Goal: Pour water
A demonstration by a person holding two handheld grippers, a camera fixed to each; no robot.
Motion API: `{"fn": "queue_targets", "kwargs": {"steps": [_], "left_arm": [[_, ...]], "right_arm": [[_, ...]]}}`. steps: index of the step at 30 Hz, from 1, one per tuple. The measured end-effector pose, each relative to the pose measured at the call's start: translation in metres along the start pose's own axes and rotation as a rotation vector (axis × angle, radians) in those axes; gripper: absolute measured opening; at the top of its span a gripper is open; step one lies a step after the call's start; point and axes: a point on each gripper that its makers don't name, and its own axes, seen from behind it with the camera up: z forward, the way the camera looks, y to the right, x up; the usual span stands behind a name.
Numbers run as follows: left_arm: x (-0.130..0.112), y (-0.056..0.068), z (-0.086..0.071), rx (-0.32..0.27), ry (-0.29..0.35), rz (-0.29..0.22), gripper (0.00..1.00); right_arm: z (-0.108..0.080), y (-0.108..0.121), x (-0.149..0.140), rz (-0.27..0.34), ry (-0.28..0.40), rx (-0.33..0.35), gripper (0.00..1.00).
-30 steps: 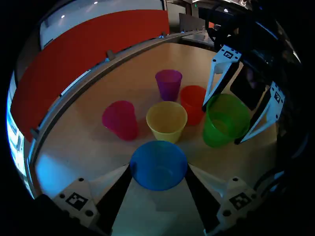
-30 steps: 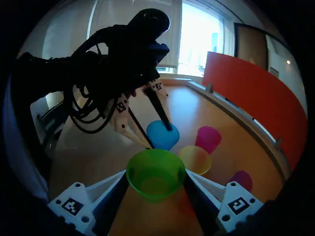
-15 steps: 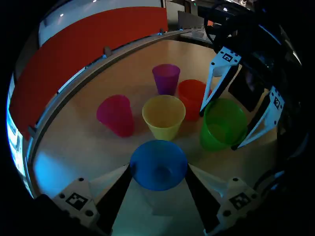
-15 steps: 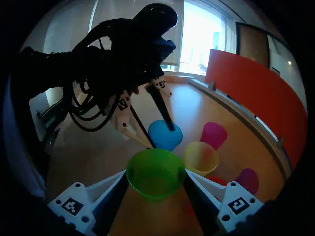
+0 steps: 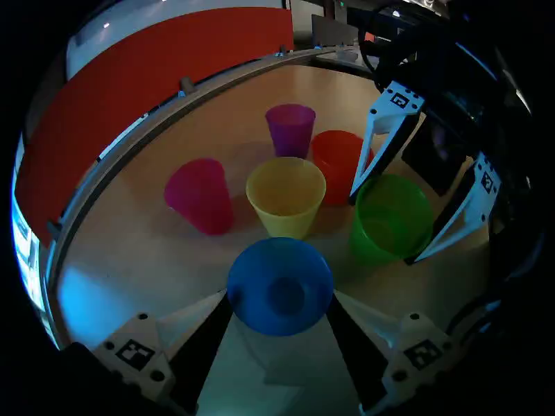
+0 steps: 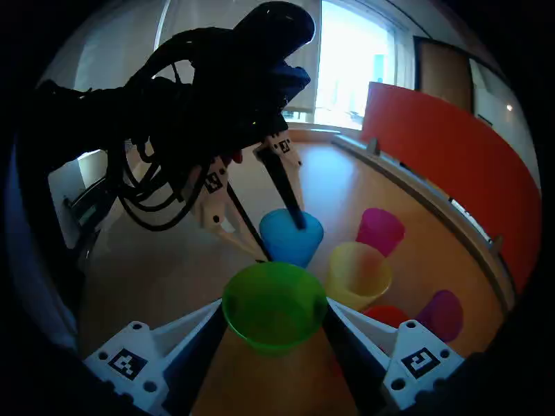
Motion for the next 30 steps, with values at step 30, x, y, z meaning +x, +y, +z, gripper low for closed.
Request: {"fn": "queue_targets", "kwargs": {"steps": [30], "left_arm": [[-0.018, 0.01, -0.012, 0.004, -0.036, -0.004, 0.89]], "right_arm": [[0.008, -0.005, -0.019, 0.05, -0.009, -0.006, 0.93]]}}
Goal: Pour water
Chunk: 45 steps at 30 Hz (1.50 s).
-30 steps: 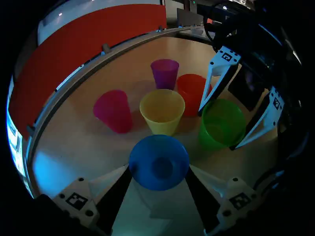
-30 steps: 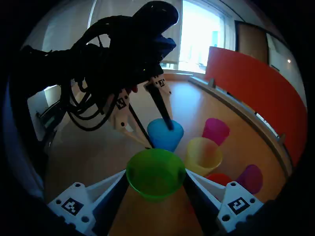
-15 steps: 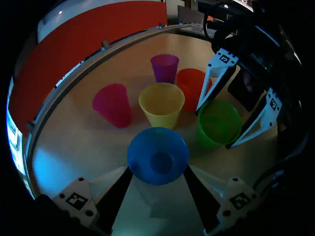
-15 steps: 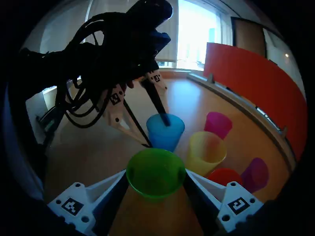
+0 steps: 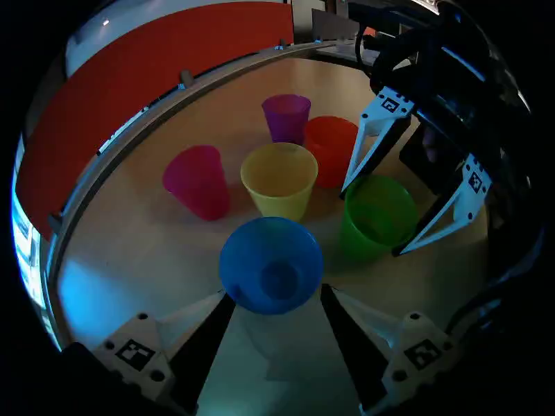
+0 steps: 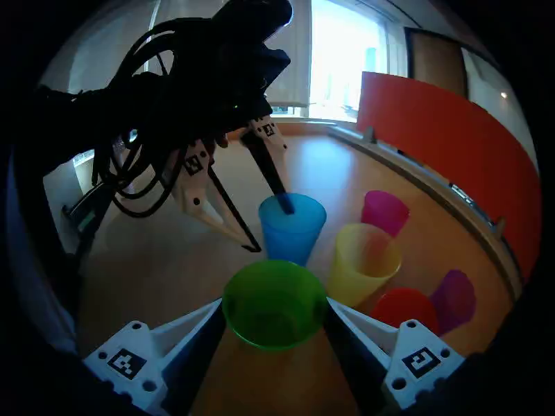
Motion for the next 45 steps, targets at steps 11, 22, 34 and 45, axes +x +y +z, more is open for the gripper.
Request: {"fn": "queue_targets", "kwargs": {"steps": [11, 22, 34, 45], "left_arm": [[-0.002, -0.001, -0.008, 0.015, -0.006, -0.008, 0.89], [-0.013, -0.001, -0.019, 0.041, -0.01, -0.021, 0.89], [-0.023, 0.004, -0.036, 0.067, 0.022, -0.07, 0.89], [-0.01, -0.007, -0.056, 0.143, 0.144, -0.143, 0.89]], "right_arm": [[-0.009, 0.0, -0.001, 0.015, 0.013, -0.016, 0.95], [-0.029, 0.0, -0.017, 0.02, -0.001, -0.049, 0.95], [-0.06, -0.002, -0.025, 0.035, 0.017, -0.099, 0.95], [-0.088, -0.002, -0.02, 0.073, 0.078, -0.159, 0.95]]}}
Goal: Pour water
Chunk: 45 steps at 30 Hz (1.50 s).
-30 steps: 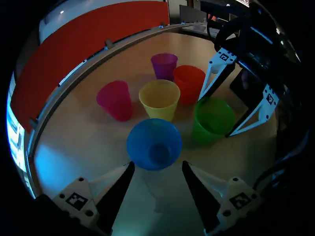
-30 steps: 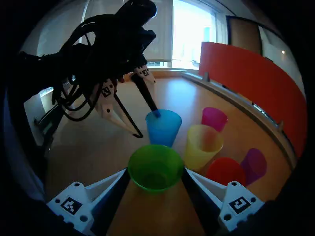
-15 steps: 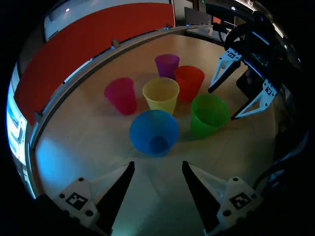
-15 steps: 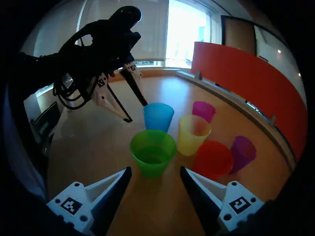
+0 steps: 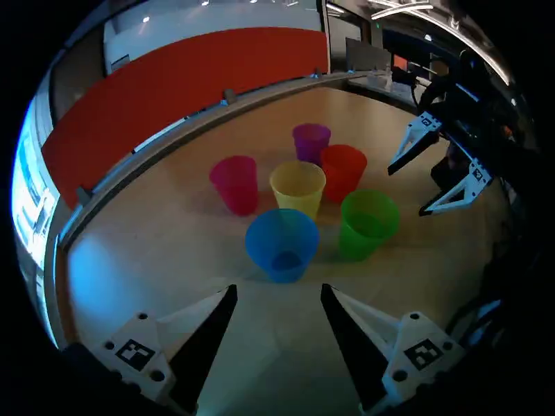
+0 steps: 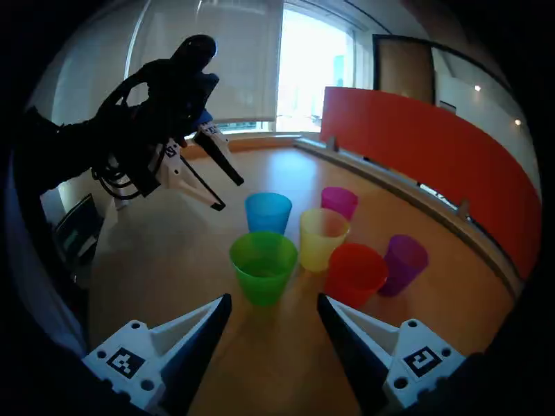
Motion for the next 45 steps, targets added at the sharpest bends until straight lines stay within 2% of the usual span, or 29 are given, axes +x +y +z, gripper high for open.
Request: {"fn": "queue_targets", "kwargs": {"steps": [17, 23, 30, 36, 41, 45], "left_arm": [[0.036, -0.04, -0.046, 0.214, 0.271, -0.124, 0.89], [0.043, -0.061, -0.063, 0.316, 0.365, -0.161, 0.89], [0.053, -0.077, -0.086, 0.414, 0.488, -0.2, 0.89], [0.059, -0.09, -0.112, 0.531, 0.581, -0.216, 0.89], [0.064, -0.091, -0.133, 0.599, 0.656, -0.242, 0.89], [0.062, -0.092, -0.144, 0.644, 0.694, -0.26, 0.89]], "right_arm": [[-0.041, 0.025, 0.023, 0.047, 0.121, -0.163, 0.95], [-0.049, 0.035, 0.034, 0.067, 0.172, -0.223, 0.95], [-0.063, 0.055, 0.055, 0.084, 0.264, -0.333, 0.96], [-0.073, 0.066, 0.068, 0.077, 0.322, -0.413, 0.96], [-0.084, 0.078, 0.079, 0.073, 0.368, -0.502, 0.96], [-0.101, 0.094, 0.087, 0.094, 0.421, -0.615, 0.96]]}}
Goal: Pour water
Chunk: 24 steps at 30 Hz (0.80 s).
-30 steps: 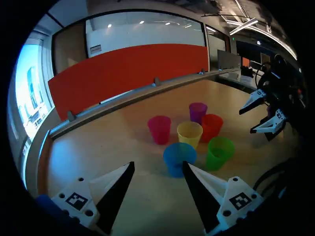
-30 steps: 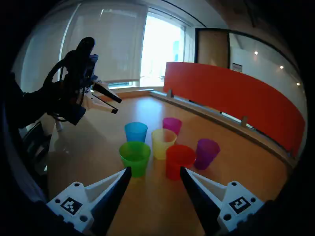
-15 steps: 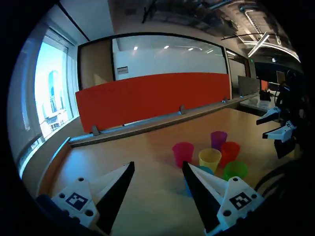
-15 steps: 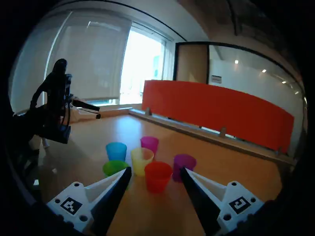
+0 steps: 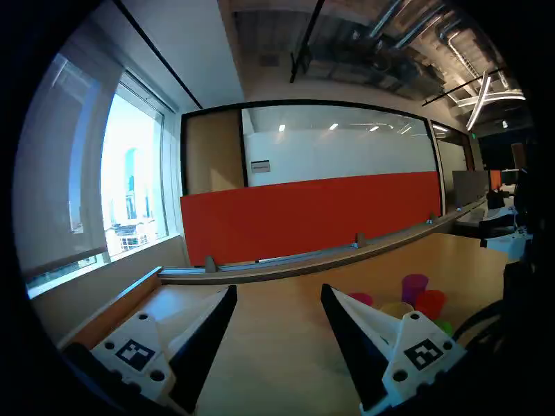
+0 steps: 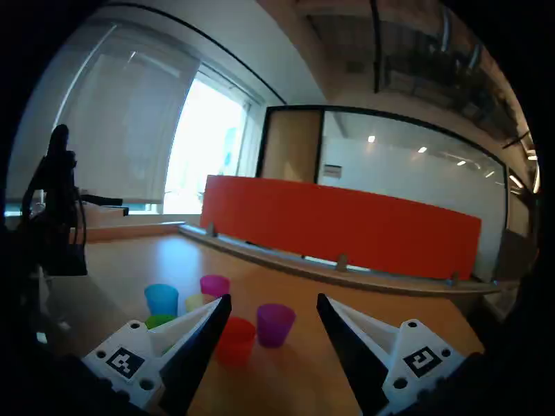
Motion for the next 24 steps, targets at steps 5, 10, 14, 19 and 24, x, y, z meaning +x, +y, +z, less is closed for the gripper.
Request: {"fn": "queue_targets", "kwargs": {"steps": [5, 10, 14, 19, 24], "left_arm": [[0.001, -0.009, -0.003, 0.054, 0.015, -0.015, 0.89], [0.004, -0.014, -0.005, 0.085, 0.036, -0.057, 0.89], [0.007, -0.018, -0.005, 0.098, 0.049, -0.099, 0.89], [0.008, -0.019, -0.006, 0.104, 0.053, -0.107, 0.89], [0.009, -0.014, -0.005, 0.099, 0.055, -0.096, 0.89]], "right_arm": [[-0.005, 0.029, 0.012, 0.032, 0.052, -0.134, 0.95], [-0.01, 0.052, 0.021, 0.048, 0.089, -0.232, 0.96], [-0.014, 0.064, 0.026, 0.052, 0.105, -0.282, 0.95], [-0.02, 0.076, 0.03, 0.06, 0.12, -0.32, 0.95], [-0.025, 0.089, 0.033, 0.062, 0.126, -0.353, 0.95]]}}
